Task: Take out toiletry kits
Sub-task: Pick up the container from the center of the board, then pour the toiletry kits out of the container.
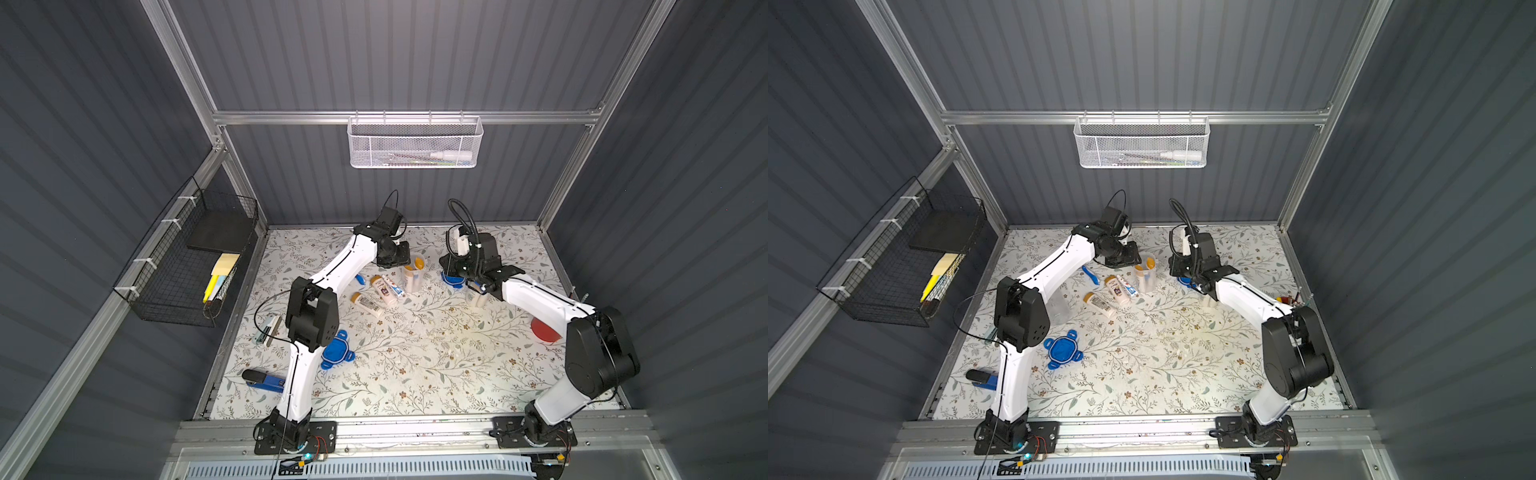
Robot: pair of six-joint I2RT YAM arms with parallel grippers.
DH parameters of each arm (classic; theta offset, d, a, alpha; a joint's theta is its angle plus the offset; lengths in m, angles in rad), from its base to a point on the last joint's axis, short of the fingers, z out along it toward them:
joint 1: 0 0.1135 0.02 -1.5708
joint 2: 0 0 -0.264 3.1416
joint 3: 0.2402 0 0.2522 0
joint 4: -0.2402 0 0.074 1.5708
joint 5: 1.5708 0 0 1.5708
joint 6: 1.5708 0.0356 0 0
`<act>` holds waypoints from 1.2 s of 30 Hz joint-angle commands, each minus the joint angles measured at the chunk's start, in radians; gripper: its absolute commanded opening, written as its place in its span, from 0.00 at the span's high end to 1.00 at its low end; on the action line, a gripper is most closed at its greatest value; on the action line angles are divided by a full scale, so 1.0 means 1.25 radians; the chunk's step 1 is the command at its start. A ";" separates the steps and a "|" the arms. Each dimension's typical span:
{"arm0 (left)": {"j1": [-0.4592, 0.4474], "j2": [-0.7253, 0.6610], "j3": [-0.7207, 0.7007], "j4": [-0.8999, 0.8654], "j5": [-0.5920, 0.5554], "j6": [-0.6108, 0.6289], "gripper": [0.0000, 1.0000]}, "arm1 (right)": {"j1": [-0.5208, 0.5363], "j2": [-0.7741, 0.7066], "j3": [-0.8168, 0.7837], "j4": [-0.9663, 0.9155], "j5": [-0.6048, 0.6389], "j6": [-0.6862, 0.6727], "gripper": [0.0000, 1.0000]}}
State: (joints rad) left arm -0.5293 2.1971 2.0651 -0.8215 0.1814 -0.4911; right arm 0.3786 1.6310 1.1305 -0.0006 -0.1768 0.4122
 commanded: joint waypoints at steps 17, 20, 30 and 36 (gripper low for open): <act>0.066 -0.086 -0.143 0.066 0.243 -0.012 1.00 | -0.003 -0.095 -0.120 0.202 -0.183 -0.059 0.24; 0.095 -0.131 -0.200 0.104 0.324 -0.019 1.00 | -0.002 -0.161 -0.162 0.234 -0.191 -0.108 0.01; 0.178 -0.222 -0.374 0.370 0.651 -0.178 1.00 | 0.076 -0.296 -0.208 0.107 -0.180 -0.286 0.01; 0.180 -0.244 -0.415 0.474 0.730 -0.267 1.00 | 0.193 -0.292 -0.251 0.106 -0.014 -0.393 0.01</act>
State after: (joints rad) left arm -0.2996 1.9495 1.5585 -0.3443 0.9508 -0.7448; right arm 0.5968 1.2610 0.8417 0.1551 -0.3046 0.0315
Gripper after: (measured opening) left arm 0.148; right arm 0.990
